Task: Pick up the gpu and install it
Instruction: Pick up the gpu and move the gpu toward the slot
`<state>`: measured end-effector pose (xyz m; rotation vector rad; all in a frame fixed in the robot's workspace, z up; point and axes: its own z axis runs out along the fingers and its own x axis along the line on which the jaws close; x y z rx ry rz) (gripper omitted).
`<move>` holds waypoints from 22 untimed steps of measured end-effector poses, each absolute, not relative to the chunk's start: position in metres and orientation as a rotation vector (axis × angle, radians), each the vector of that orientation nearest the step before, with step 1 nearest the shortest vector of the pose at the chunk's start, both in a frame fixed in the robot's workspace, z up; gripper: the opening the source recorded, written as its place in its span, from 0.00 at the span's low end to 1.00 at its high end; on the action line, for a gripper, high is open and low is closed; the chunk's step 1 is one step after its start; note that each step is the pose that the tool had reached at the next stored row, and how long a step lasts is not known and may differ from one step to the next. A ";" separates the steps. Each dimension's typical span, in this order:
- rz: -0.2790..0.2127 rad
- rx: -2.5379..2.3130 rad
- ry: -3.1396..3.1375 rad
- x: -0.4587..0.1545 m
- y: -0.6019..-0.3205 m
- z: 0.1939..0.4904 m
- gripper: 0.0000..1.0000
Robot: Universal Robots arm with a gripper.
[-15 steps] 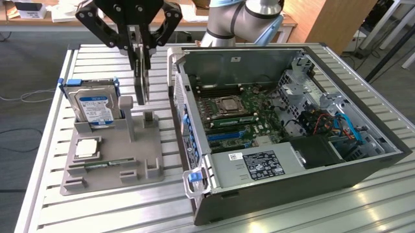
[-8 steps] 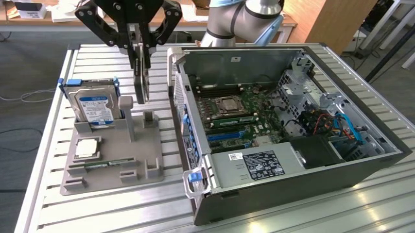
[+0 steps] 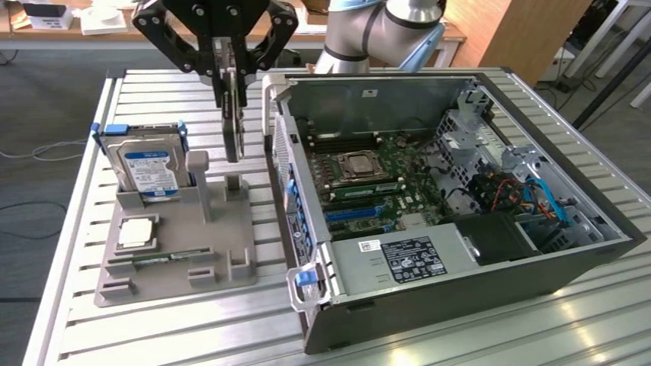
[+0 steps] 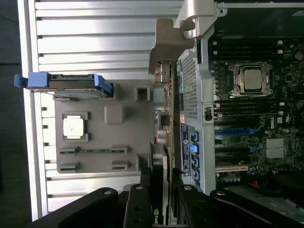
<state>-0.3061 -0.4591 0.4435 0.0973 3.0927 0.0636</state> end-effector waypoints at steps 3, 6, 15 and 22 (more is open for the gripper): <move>0.064 0.097 3.093 -0.298 -0.459 0.443 0.27; 0.064 0.097 3.093 -0.288 -0.459 0.443 0.27; 0.064 0.097 3.093 -0.255 -0.459 0.443 0.27; 0.064 0.097 3.093 -0.228 -0.458 0.443 0.27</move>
